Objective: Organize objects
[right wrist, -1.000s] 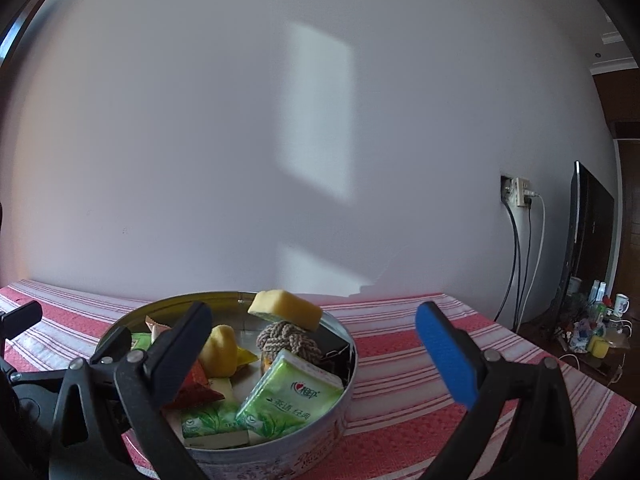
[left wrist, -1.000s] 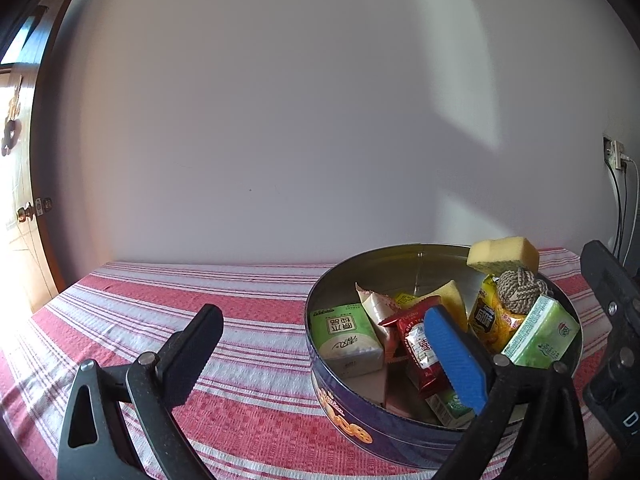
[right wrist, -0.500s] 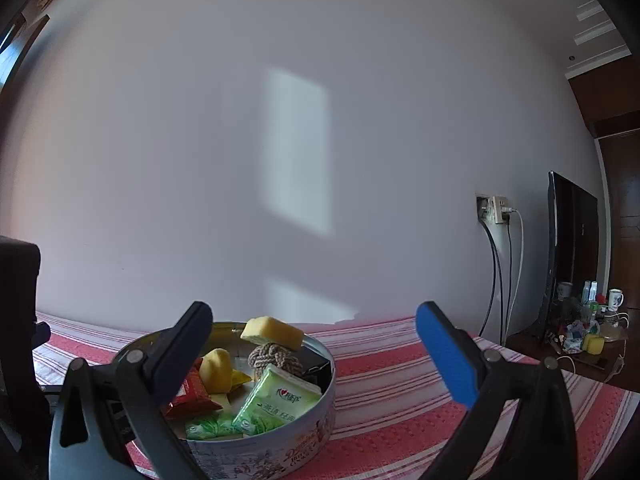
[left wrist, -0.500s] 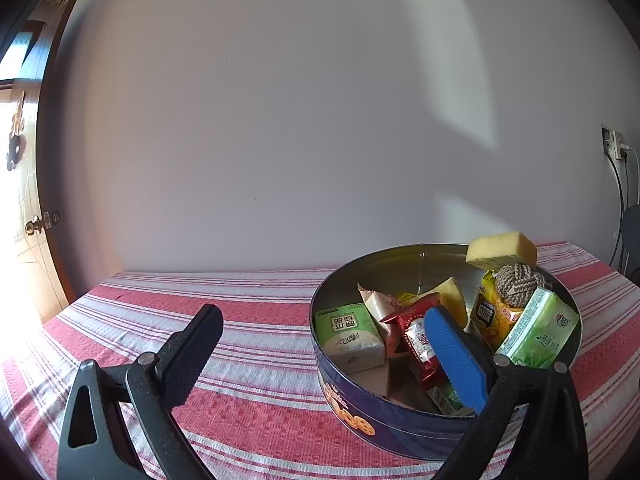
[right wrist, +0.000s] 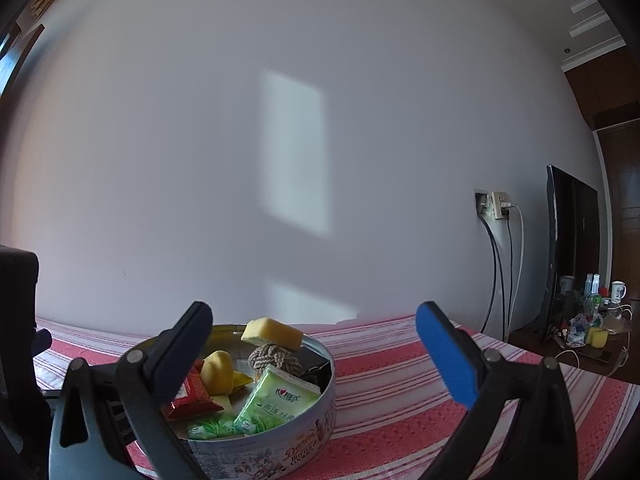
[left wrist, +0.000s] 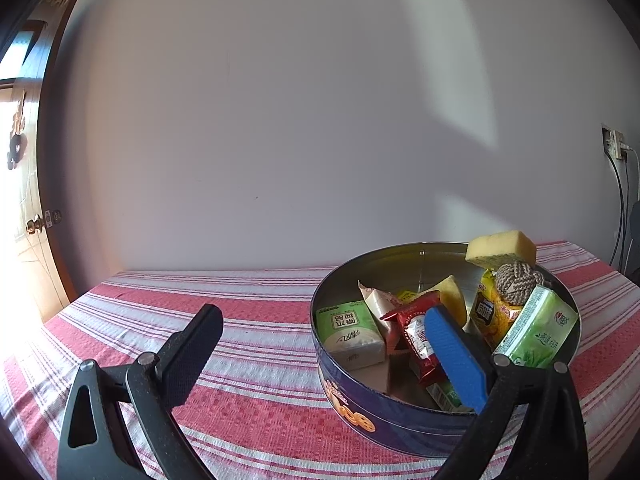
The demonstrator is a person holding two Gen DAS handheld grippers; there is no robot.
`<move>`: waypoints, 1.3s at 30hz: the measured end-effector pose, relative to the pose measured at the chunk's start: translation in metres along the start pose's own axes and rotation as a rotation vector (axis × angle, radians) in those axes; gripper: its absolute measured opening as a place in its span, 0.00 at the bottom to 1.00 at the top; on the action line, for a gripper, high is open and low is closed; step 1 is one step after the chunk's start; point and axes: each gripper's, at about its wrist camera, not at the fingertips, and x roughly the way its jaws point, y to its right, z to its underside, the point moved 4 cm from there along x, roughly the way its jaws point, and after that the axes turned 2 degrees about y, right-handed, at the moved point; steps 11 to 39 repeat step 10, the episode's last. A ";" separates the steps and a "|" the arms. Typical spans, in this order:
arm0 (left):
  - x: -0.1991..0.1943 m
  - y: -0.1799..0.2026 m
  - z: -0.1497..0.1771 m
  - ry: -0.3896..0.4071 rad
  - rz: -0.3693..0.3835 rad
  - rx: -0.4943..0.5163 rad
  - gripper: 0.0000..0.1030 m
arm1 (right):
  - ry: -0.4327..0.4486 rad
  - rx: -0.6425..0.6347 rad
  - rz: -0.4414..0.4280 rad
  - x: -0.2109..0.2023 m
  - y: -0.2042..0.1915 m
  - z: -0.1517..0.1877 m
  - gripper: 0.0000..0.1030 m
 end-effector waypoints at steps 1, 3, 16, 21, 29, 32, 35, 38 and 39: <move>0.000 0.001 0.000 -0.002 0.015 0.000 0.99 | 0.001 0.003 0.001 0.000 0.001 0.000 1.00; 0.001 0.002 0.001 -0.006 0.031 -0.001 0.99 | -0.001 0.006 0.002 0.000 0.002 0.000 1.00; 0.003 0.003 0.001 -0.003 0.028 -0.003 0.99 | -0.022 0.010 0.014 0.005 0.004 0.002 1.00; 0.003 0.003 0.001 -0.003 0.028 -0.003 0.99 | -0.022 0.010 0.014 0.005 0.004 0.002 1.00; 0.003 0.003 0.001 -0.003 0.028 -0.003 0.99 | -0.022 0.010 0.014 0.005 0.004 0.002 1.00; 0.003 0.003 0.001 -0.003 0.028 -0.003 0.99 | -0.022 0.010 0.014 0.005 0.004 0.002 1.00; 0.003 0.003 0.001 -0.003 0.028 -0.003 0.99 | -0.022 0.010 0.014 0.005 0.004 0.002 1.00; 0.003 0.003 0.001 -0.003 0.028 -0.003 0.99 | -0.022 0.010 0.014 0.005 0.004 0.002 1.00; 0.003 0.003 0.001 -0.003 0.028 -0.003 0.99 | -0.022 0.010 0.014 0.005 0.004 0.002 1.00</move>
